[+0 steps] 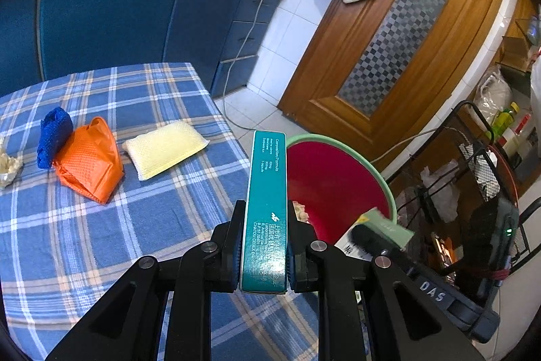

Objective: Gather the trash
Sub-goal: 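Open the right gripper over the bucket while the left gripper releases the teal box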

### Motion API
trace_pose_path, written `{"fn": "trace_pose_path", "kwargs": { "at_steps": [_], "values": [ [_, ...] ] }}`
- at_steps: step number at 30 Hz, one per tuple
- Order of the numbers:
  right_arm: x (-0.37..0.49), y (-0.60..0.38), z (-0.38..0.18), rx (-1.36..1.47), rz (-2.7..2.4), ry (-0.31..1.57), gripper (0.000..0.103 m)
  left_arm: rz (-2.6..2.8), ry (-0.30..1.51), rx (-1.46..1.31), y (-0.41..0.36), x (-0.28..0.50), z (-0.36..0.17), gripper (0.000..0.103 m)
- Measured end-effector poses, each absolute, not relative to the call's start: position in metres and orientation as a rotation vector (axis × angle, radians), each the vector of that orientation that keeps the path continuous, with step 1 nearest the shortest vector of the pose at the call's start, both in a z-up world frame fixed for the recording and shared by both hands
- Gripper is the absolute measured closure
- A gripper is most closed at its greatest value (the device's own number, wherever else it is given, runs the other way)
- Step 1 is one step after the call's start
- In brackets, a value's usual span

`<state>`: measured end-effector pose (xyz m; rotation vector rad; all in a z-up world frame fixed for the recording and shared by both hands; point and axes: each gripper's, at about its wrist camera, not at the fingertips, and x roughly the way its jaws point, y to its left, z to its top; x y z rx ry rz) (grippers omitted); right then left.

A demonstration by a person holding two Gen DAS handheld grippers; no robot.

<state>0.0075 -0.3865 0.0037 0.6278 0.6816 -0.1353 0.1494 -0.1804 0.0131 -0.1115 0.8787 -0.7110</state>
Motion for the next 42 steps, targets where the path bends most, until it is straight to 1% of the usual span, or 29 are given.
{"fn": "trace_pose_path", "kwargs": {
  "at_steps": [2,7,12,25,30,34,37,40,42],
  "values": [
    [0.006,-0.386,0.011,0.606,-0.144,0.658,0.073,-0.712,0.878,-0.11,-0.18,0.149,0.013,0.084],
    [0.004,-0.392,0.028,0.546,-0.206,0.596,0.073,-0.717,0.875,-0.102,-0.183,0.15,0.013,0.084],
    [0.003,-0.409,0.034,0.53,-0.27,0.571,0.073,-0.726,0.874,-0.084,-0.194,0.153,0.014,0.084],
    [0.008,-0.459,0.01,0.569,-0.382,0.606,0.073,-0.794,0.893,-0.02,-0.248,0.156,0.007,0.084],
    [0.009,-0.471,0.001,0.601,-0.377,0.626,0.07,-0.805,0.92,-0.008,-0.267,0.159,-0.002,0.084],
    [0.009,-0.478,-0.002,0.612,-0.364,0.629,0.061,-0.811,0.939,0.003,-0.28,0.163,-0.009,0.084],
    [0.009,-0.48,0.0,0.605,-0.364,0.626,0.06,-0.815,0.952,0.012,-0.29,0.166,-0.014,0.084],
    [0.007,-0.481,0.003,0.603,-0.365,0.614,0.056,-0.816,0.968,0.027,-0.298,0.169,-0.02,0.083],
    [0.005,-0.481,0.005,0.602,-0.363,0.602,0.056,-0.817,0.976,0.036,-0.304,0.171,-0.024,0.083]
  ]
}}
